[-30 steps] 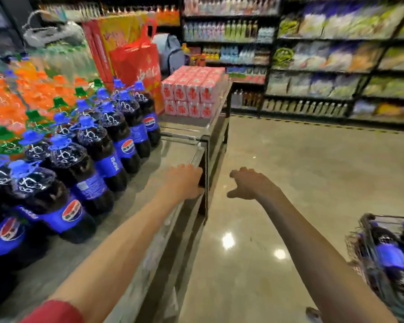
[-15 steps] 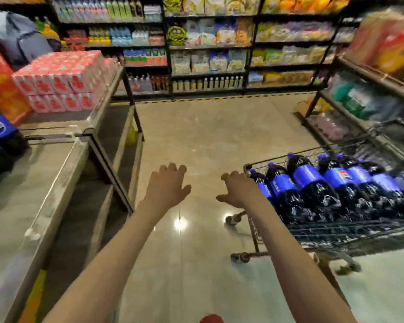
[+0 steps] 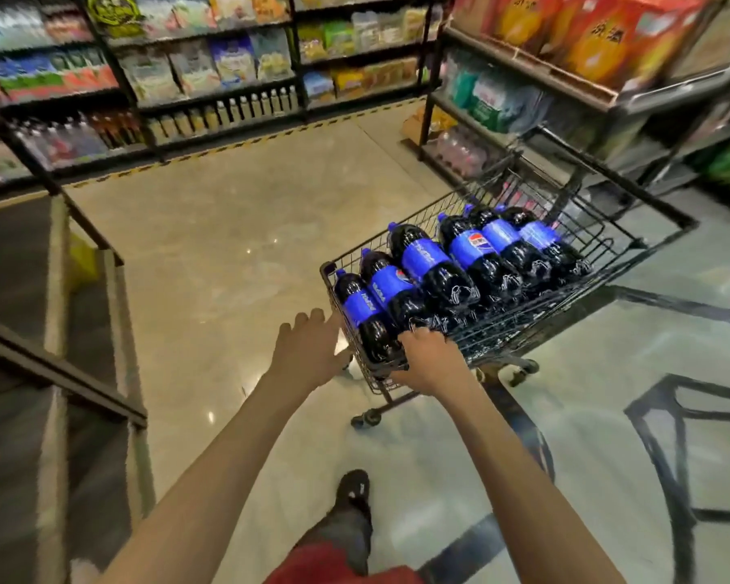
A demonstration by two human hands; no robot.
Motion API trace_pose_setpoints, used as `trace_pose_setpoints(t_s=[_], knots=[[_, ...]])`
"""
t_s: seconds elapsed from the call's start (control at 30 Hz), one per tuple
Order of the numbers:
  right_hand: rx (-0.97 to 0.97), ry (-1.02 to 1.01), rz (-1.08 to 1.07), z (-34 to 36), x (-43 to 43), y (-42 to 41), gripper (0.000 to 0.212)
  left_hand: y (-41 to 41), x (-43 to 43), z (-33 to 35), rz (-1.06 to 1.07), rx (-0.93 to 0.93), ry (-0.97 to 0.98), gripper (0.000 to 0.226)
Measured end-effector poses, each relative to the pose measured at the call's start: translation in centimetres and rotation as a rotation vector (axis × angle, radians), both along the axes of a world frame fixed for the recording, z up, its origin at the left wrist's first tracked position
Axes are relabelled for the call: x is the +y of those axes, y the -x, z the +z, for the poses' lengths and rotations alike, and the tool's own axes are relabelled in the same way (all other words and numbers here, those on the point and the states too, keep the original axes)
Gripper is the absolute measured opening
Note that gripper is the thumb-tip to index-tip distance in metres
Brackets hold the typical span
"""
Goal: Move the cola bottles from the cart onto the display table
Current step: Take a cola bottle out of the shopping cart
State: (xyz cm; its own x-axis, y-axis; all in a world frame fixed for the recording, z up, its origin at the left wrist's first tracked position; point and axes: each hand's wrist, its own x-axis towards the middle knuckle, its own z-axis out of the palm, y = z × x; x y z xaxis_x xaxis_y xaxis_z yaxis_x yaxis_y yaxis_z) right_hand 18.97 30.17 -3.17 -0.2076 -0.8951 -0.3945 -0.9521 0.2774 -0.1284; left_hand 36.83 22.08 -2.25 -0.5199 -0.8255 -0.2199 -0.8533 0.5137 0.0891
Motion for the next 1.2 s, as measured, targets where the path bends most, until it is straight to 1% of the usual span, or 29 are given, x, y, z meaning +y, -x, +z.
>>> trace_pose_setpoints(t_s=[0.17, 0.27, 0.43, 0.57, 0.77, 0.87, 0.93, 1.07, 1.2], knots=[[-0.023, -0.105, -0.031, -0.9, -0.6, 3.8, 0.064, 4.7, -1.6, -1.5, -0.093, -0.081, -0.069, 0.055], [-0.029, -0.120, -0.055, -0.8, -2.0, 6.4, 0.066, 7.7, -3.3, -2.1, -0.131, -0.074, -0.067, 0.053], [-0.009, -0.127, -0.055, -0.5, -5.5, 10.7, 0.063, 12.1, -6.7, -2.8, -0.126, -0.022, -0.065, 0.053], [0.011, -0.116, -0.038, -0.8, -8.4, 13.3, 0.067, 14.5, -9.1, -3.8, -0.110, -0.039, -0.099, 0.050], [-0.005, -0.153, 0.002, -1.6, -11.9, 15.9, 0.066, 17.6, -12.5, -4.9, -0.100, -0.090, -0.136, 0.054], [-0.003, -0.159, 0.037, -2.4, -14.1, 17.5, 0.065, 19.1, -14.3, -5.7, -0.054, -0.101, -0.152, 0.061], [-0.011, -0.159, 0.065, -2.8, -15.7, 18.8, 0.063, 20.3, -15.4, -6.2, -0.002, -0.088, -0.172, 0.062], [-0.066, -0.194, 0.135, -3.9, -19.1, 21.8, 0.064, 23.3, -18.2, -6.9, 0.104, -0.039, -0.224, 0.058], [-0.137, -0.206, 0.154, -5.4, -21.6, 24.6, 0.065, 26.2, -21.0, -8.0, 0.223, 0.028, -0.245, 0.051]])
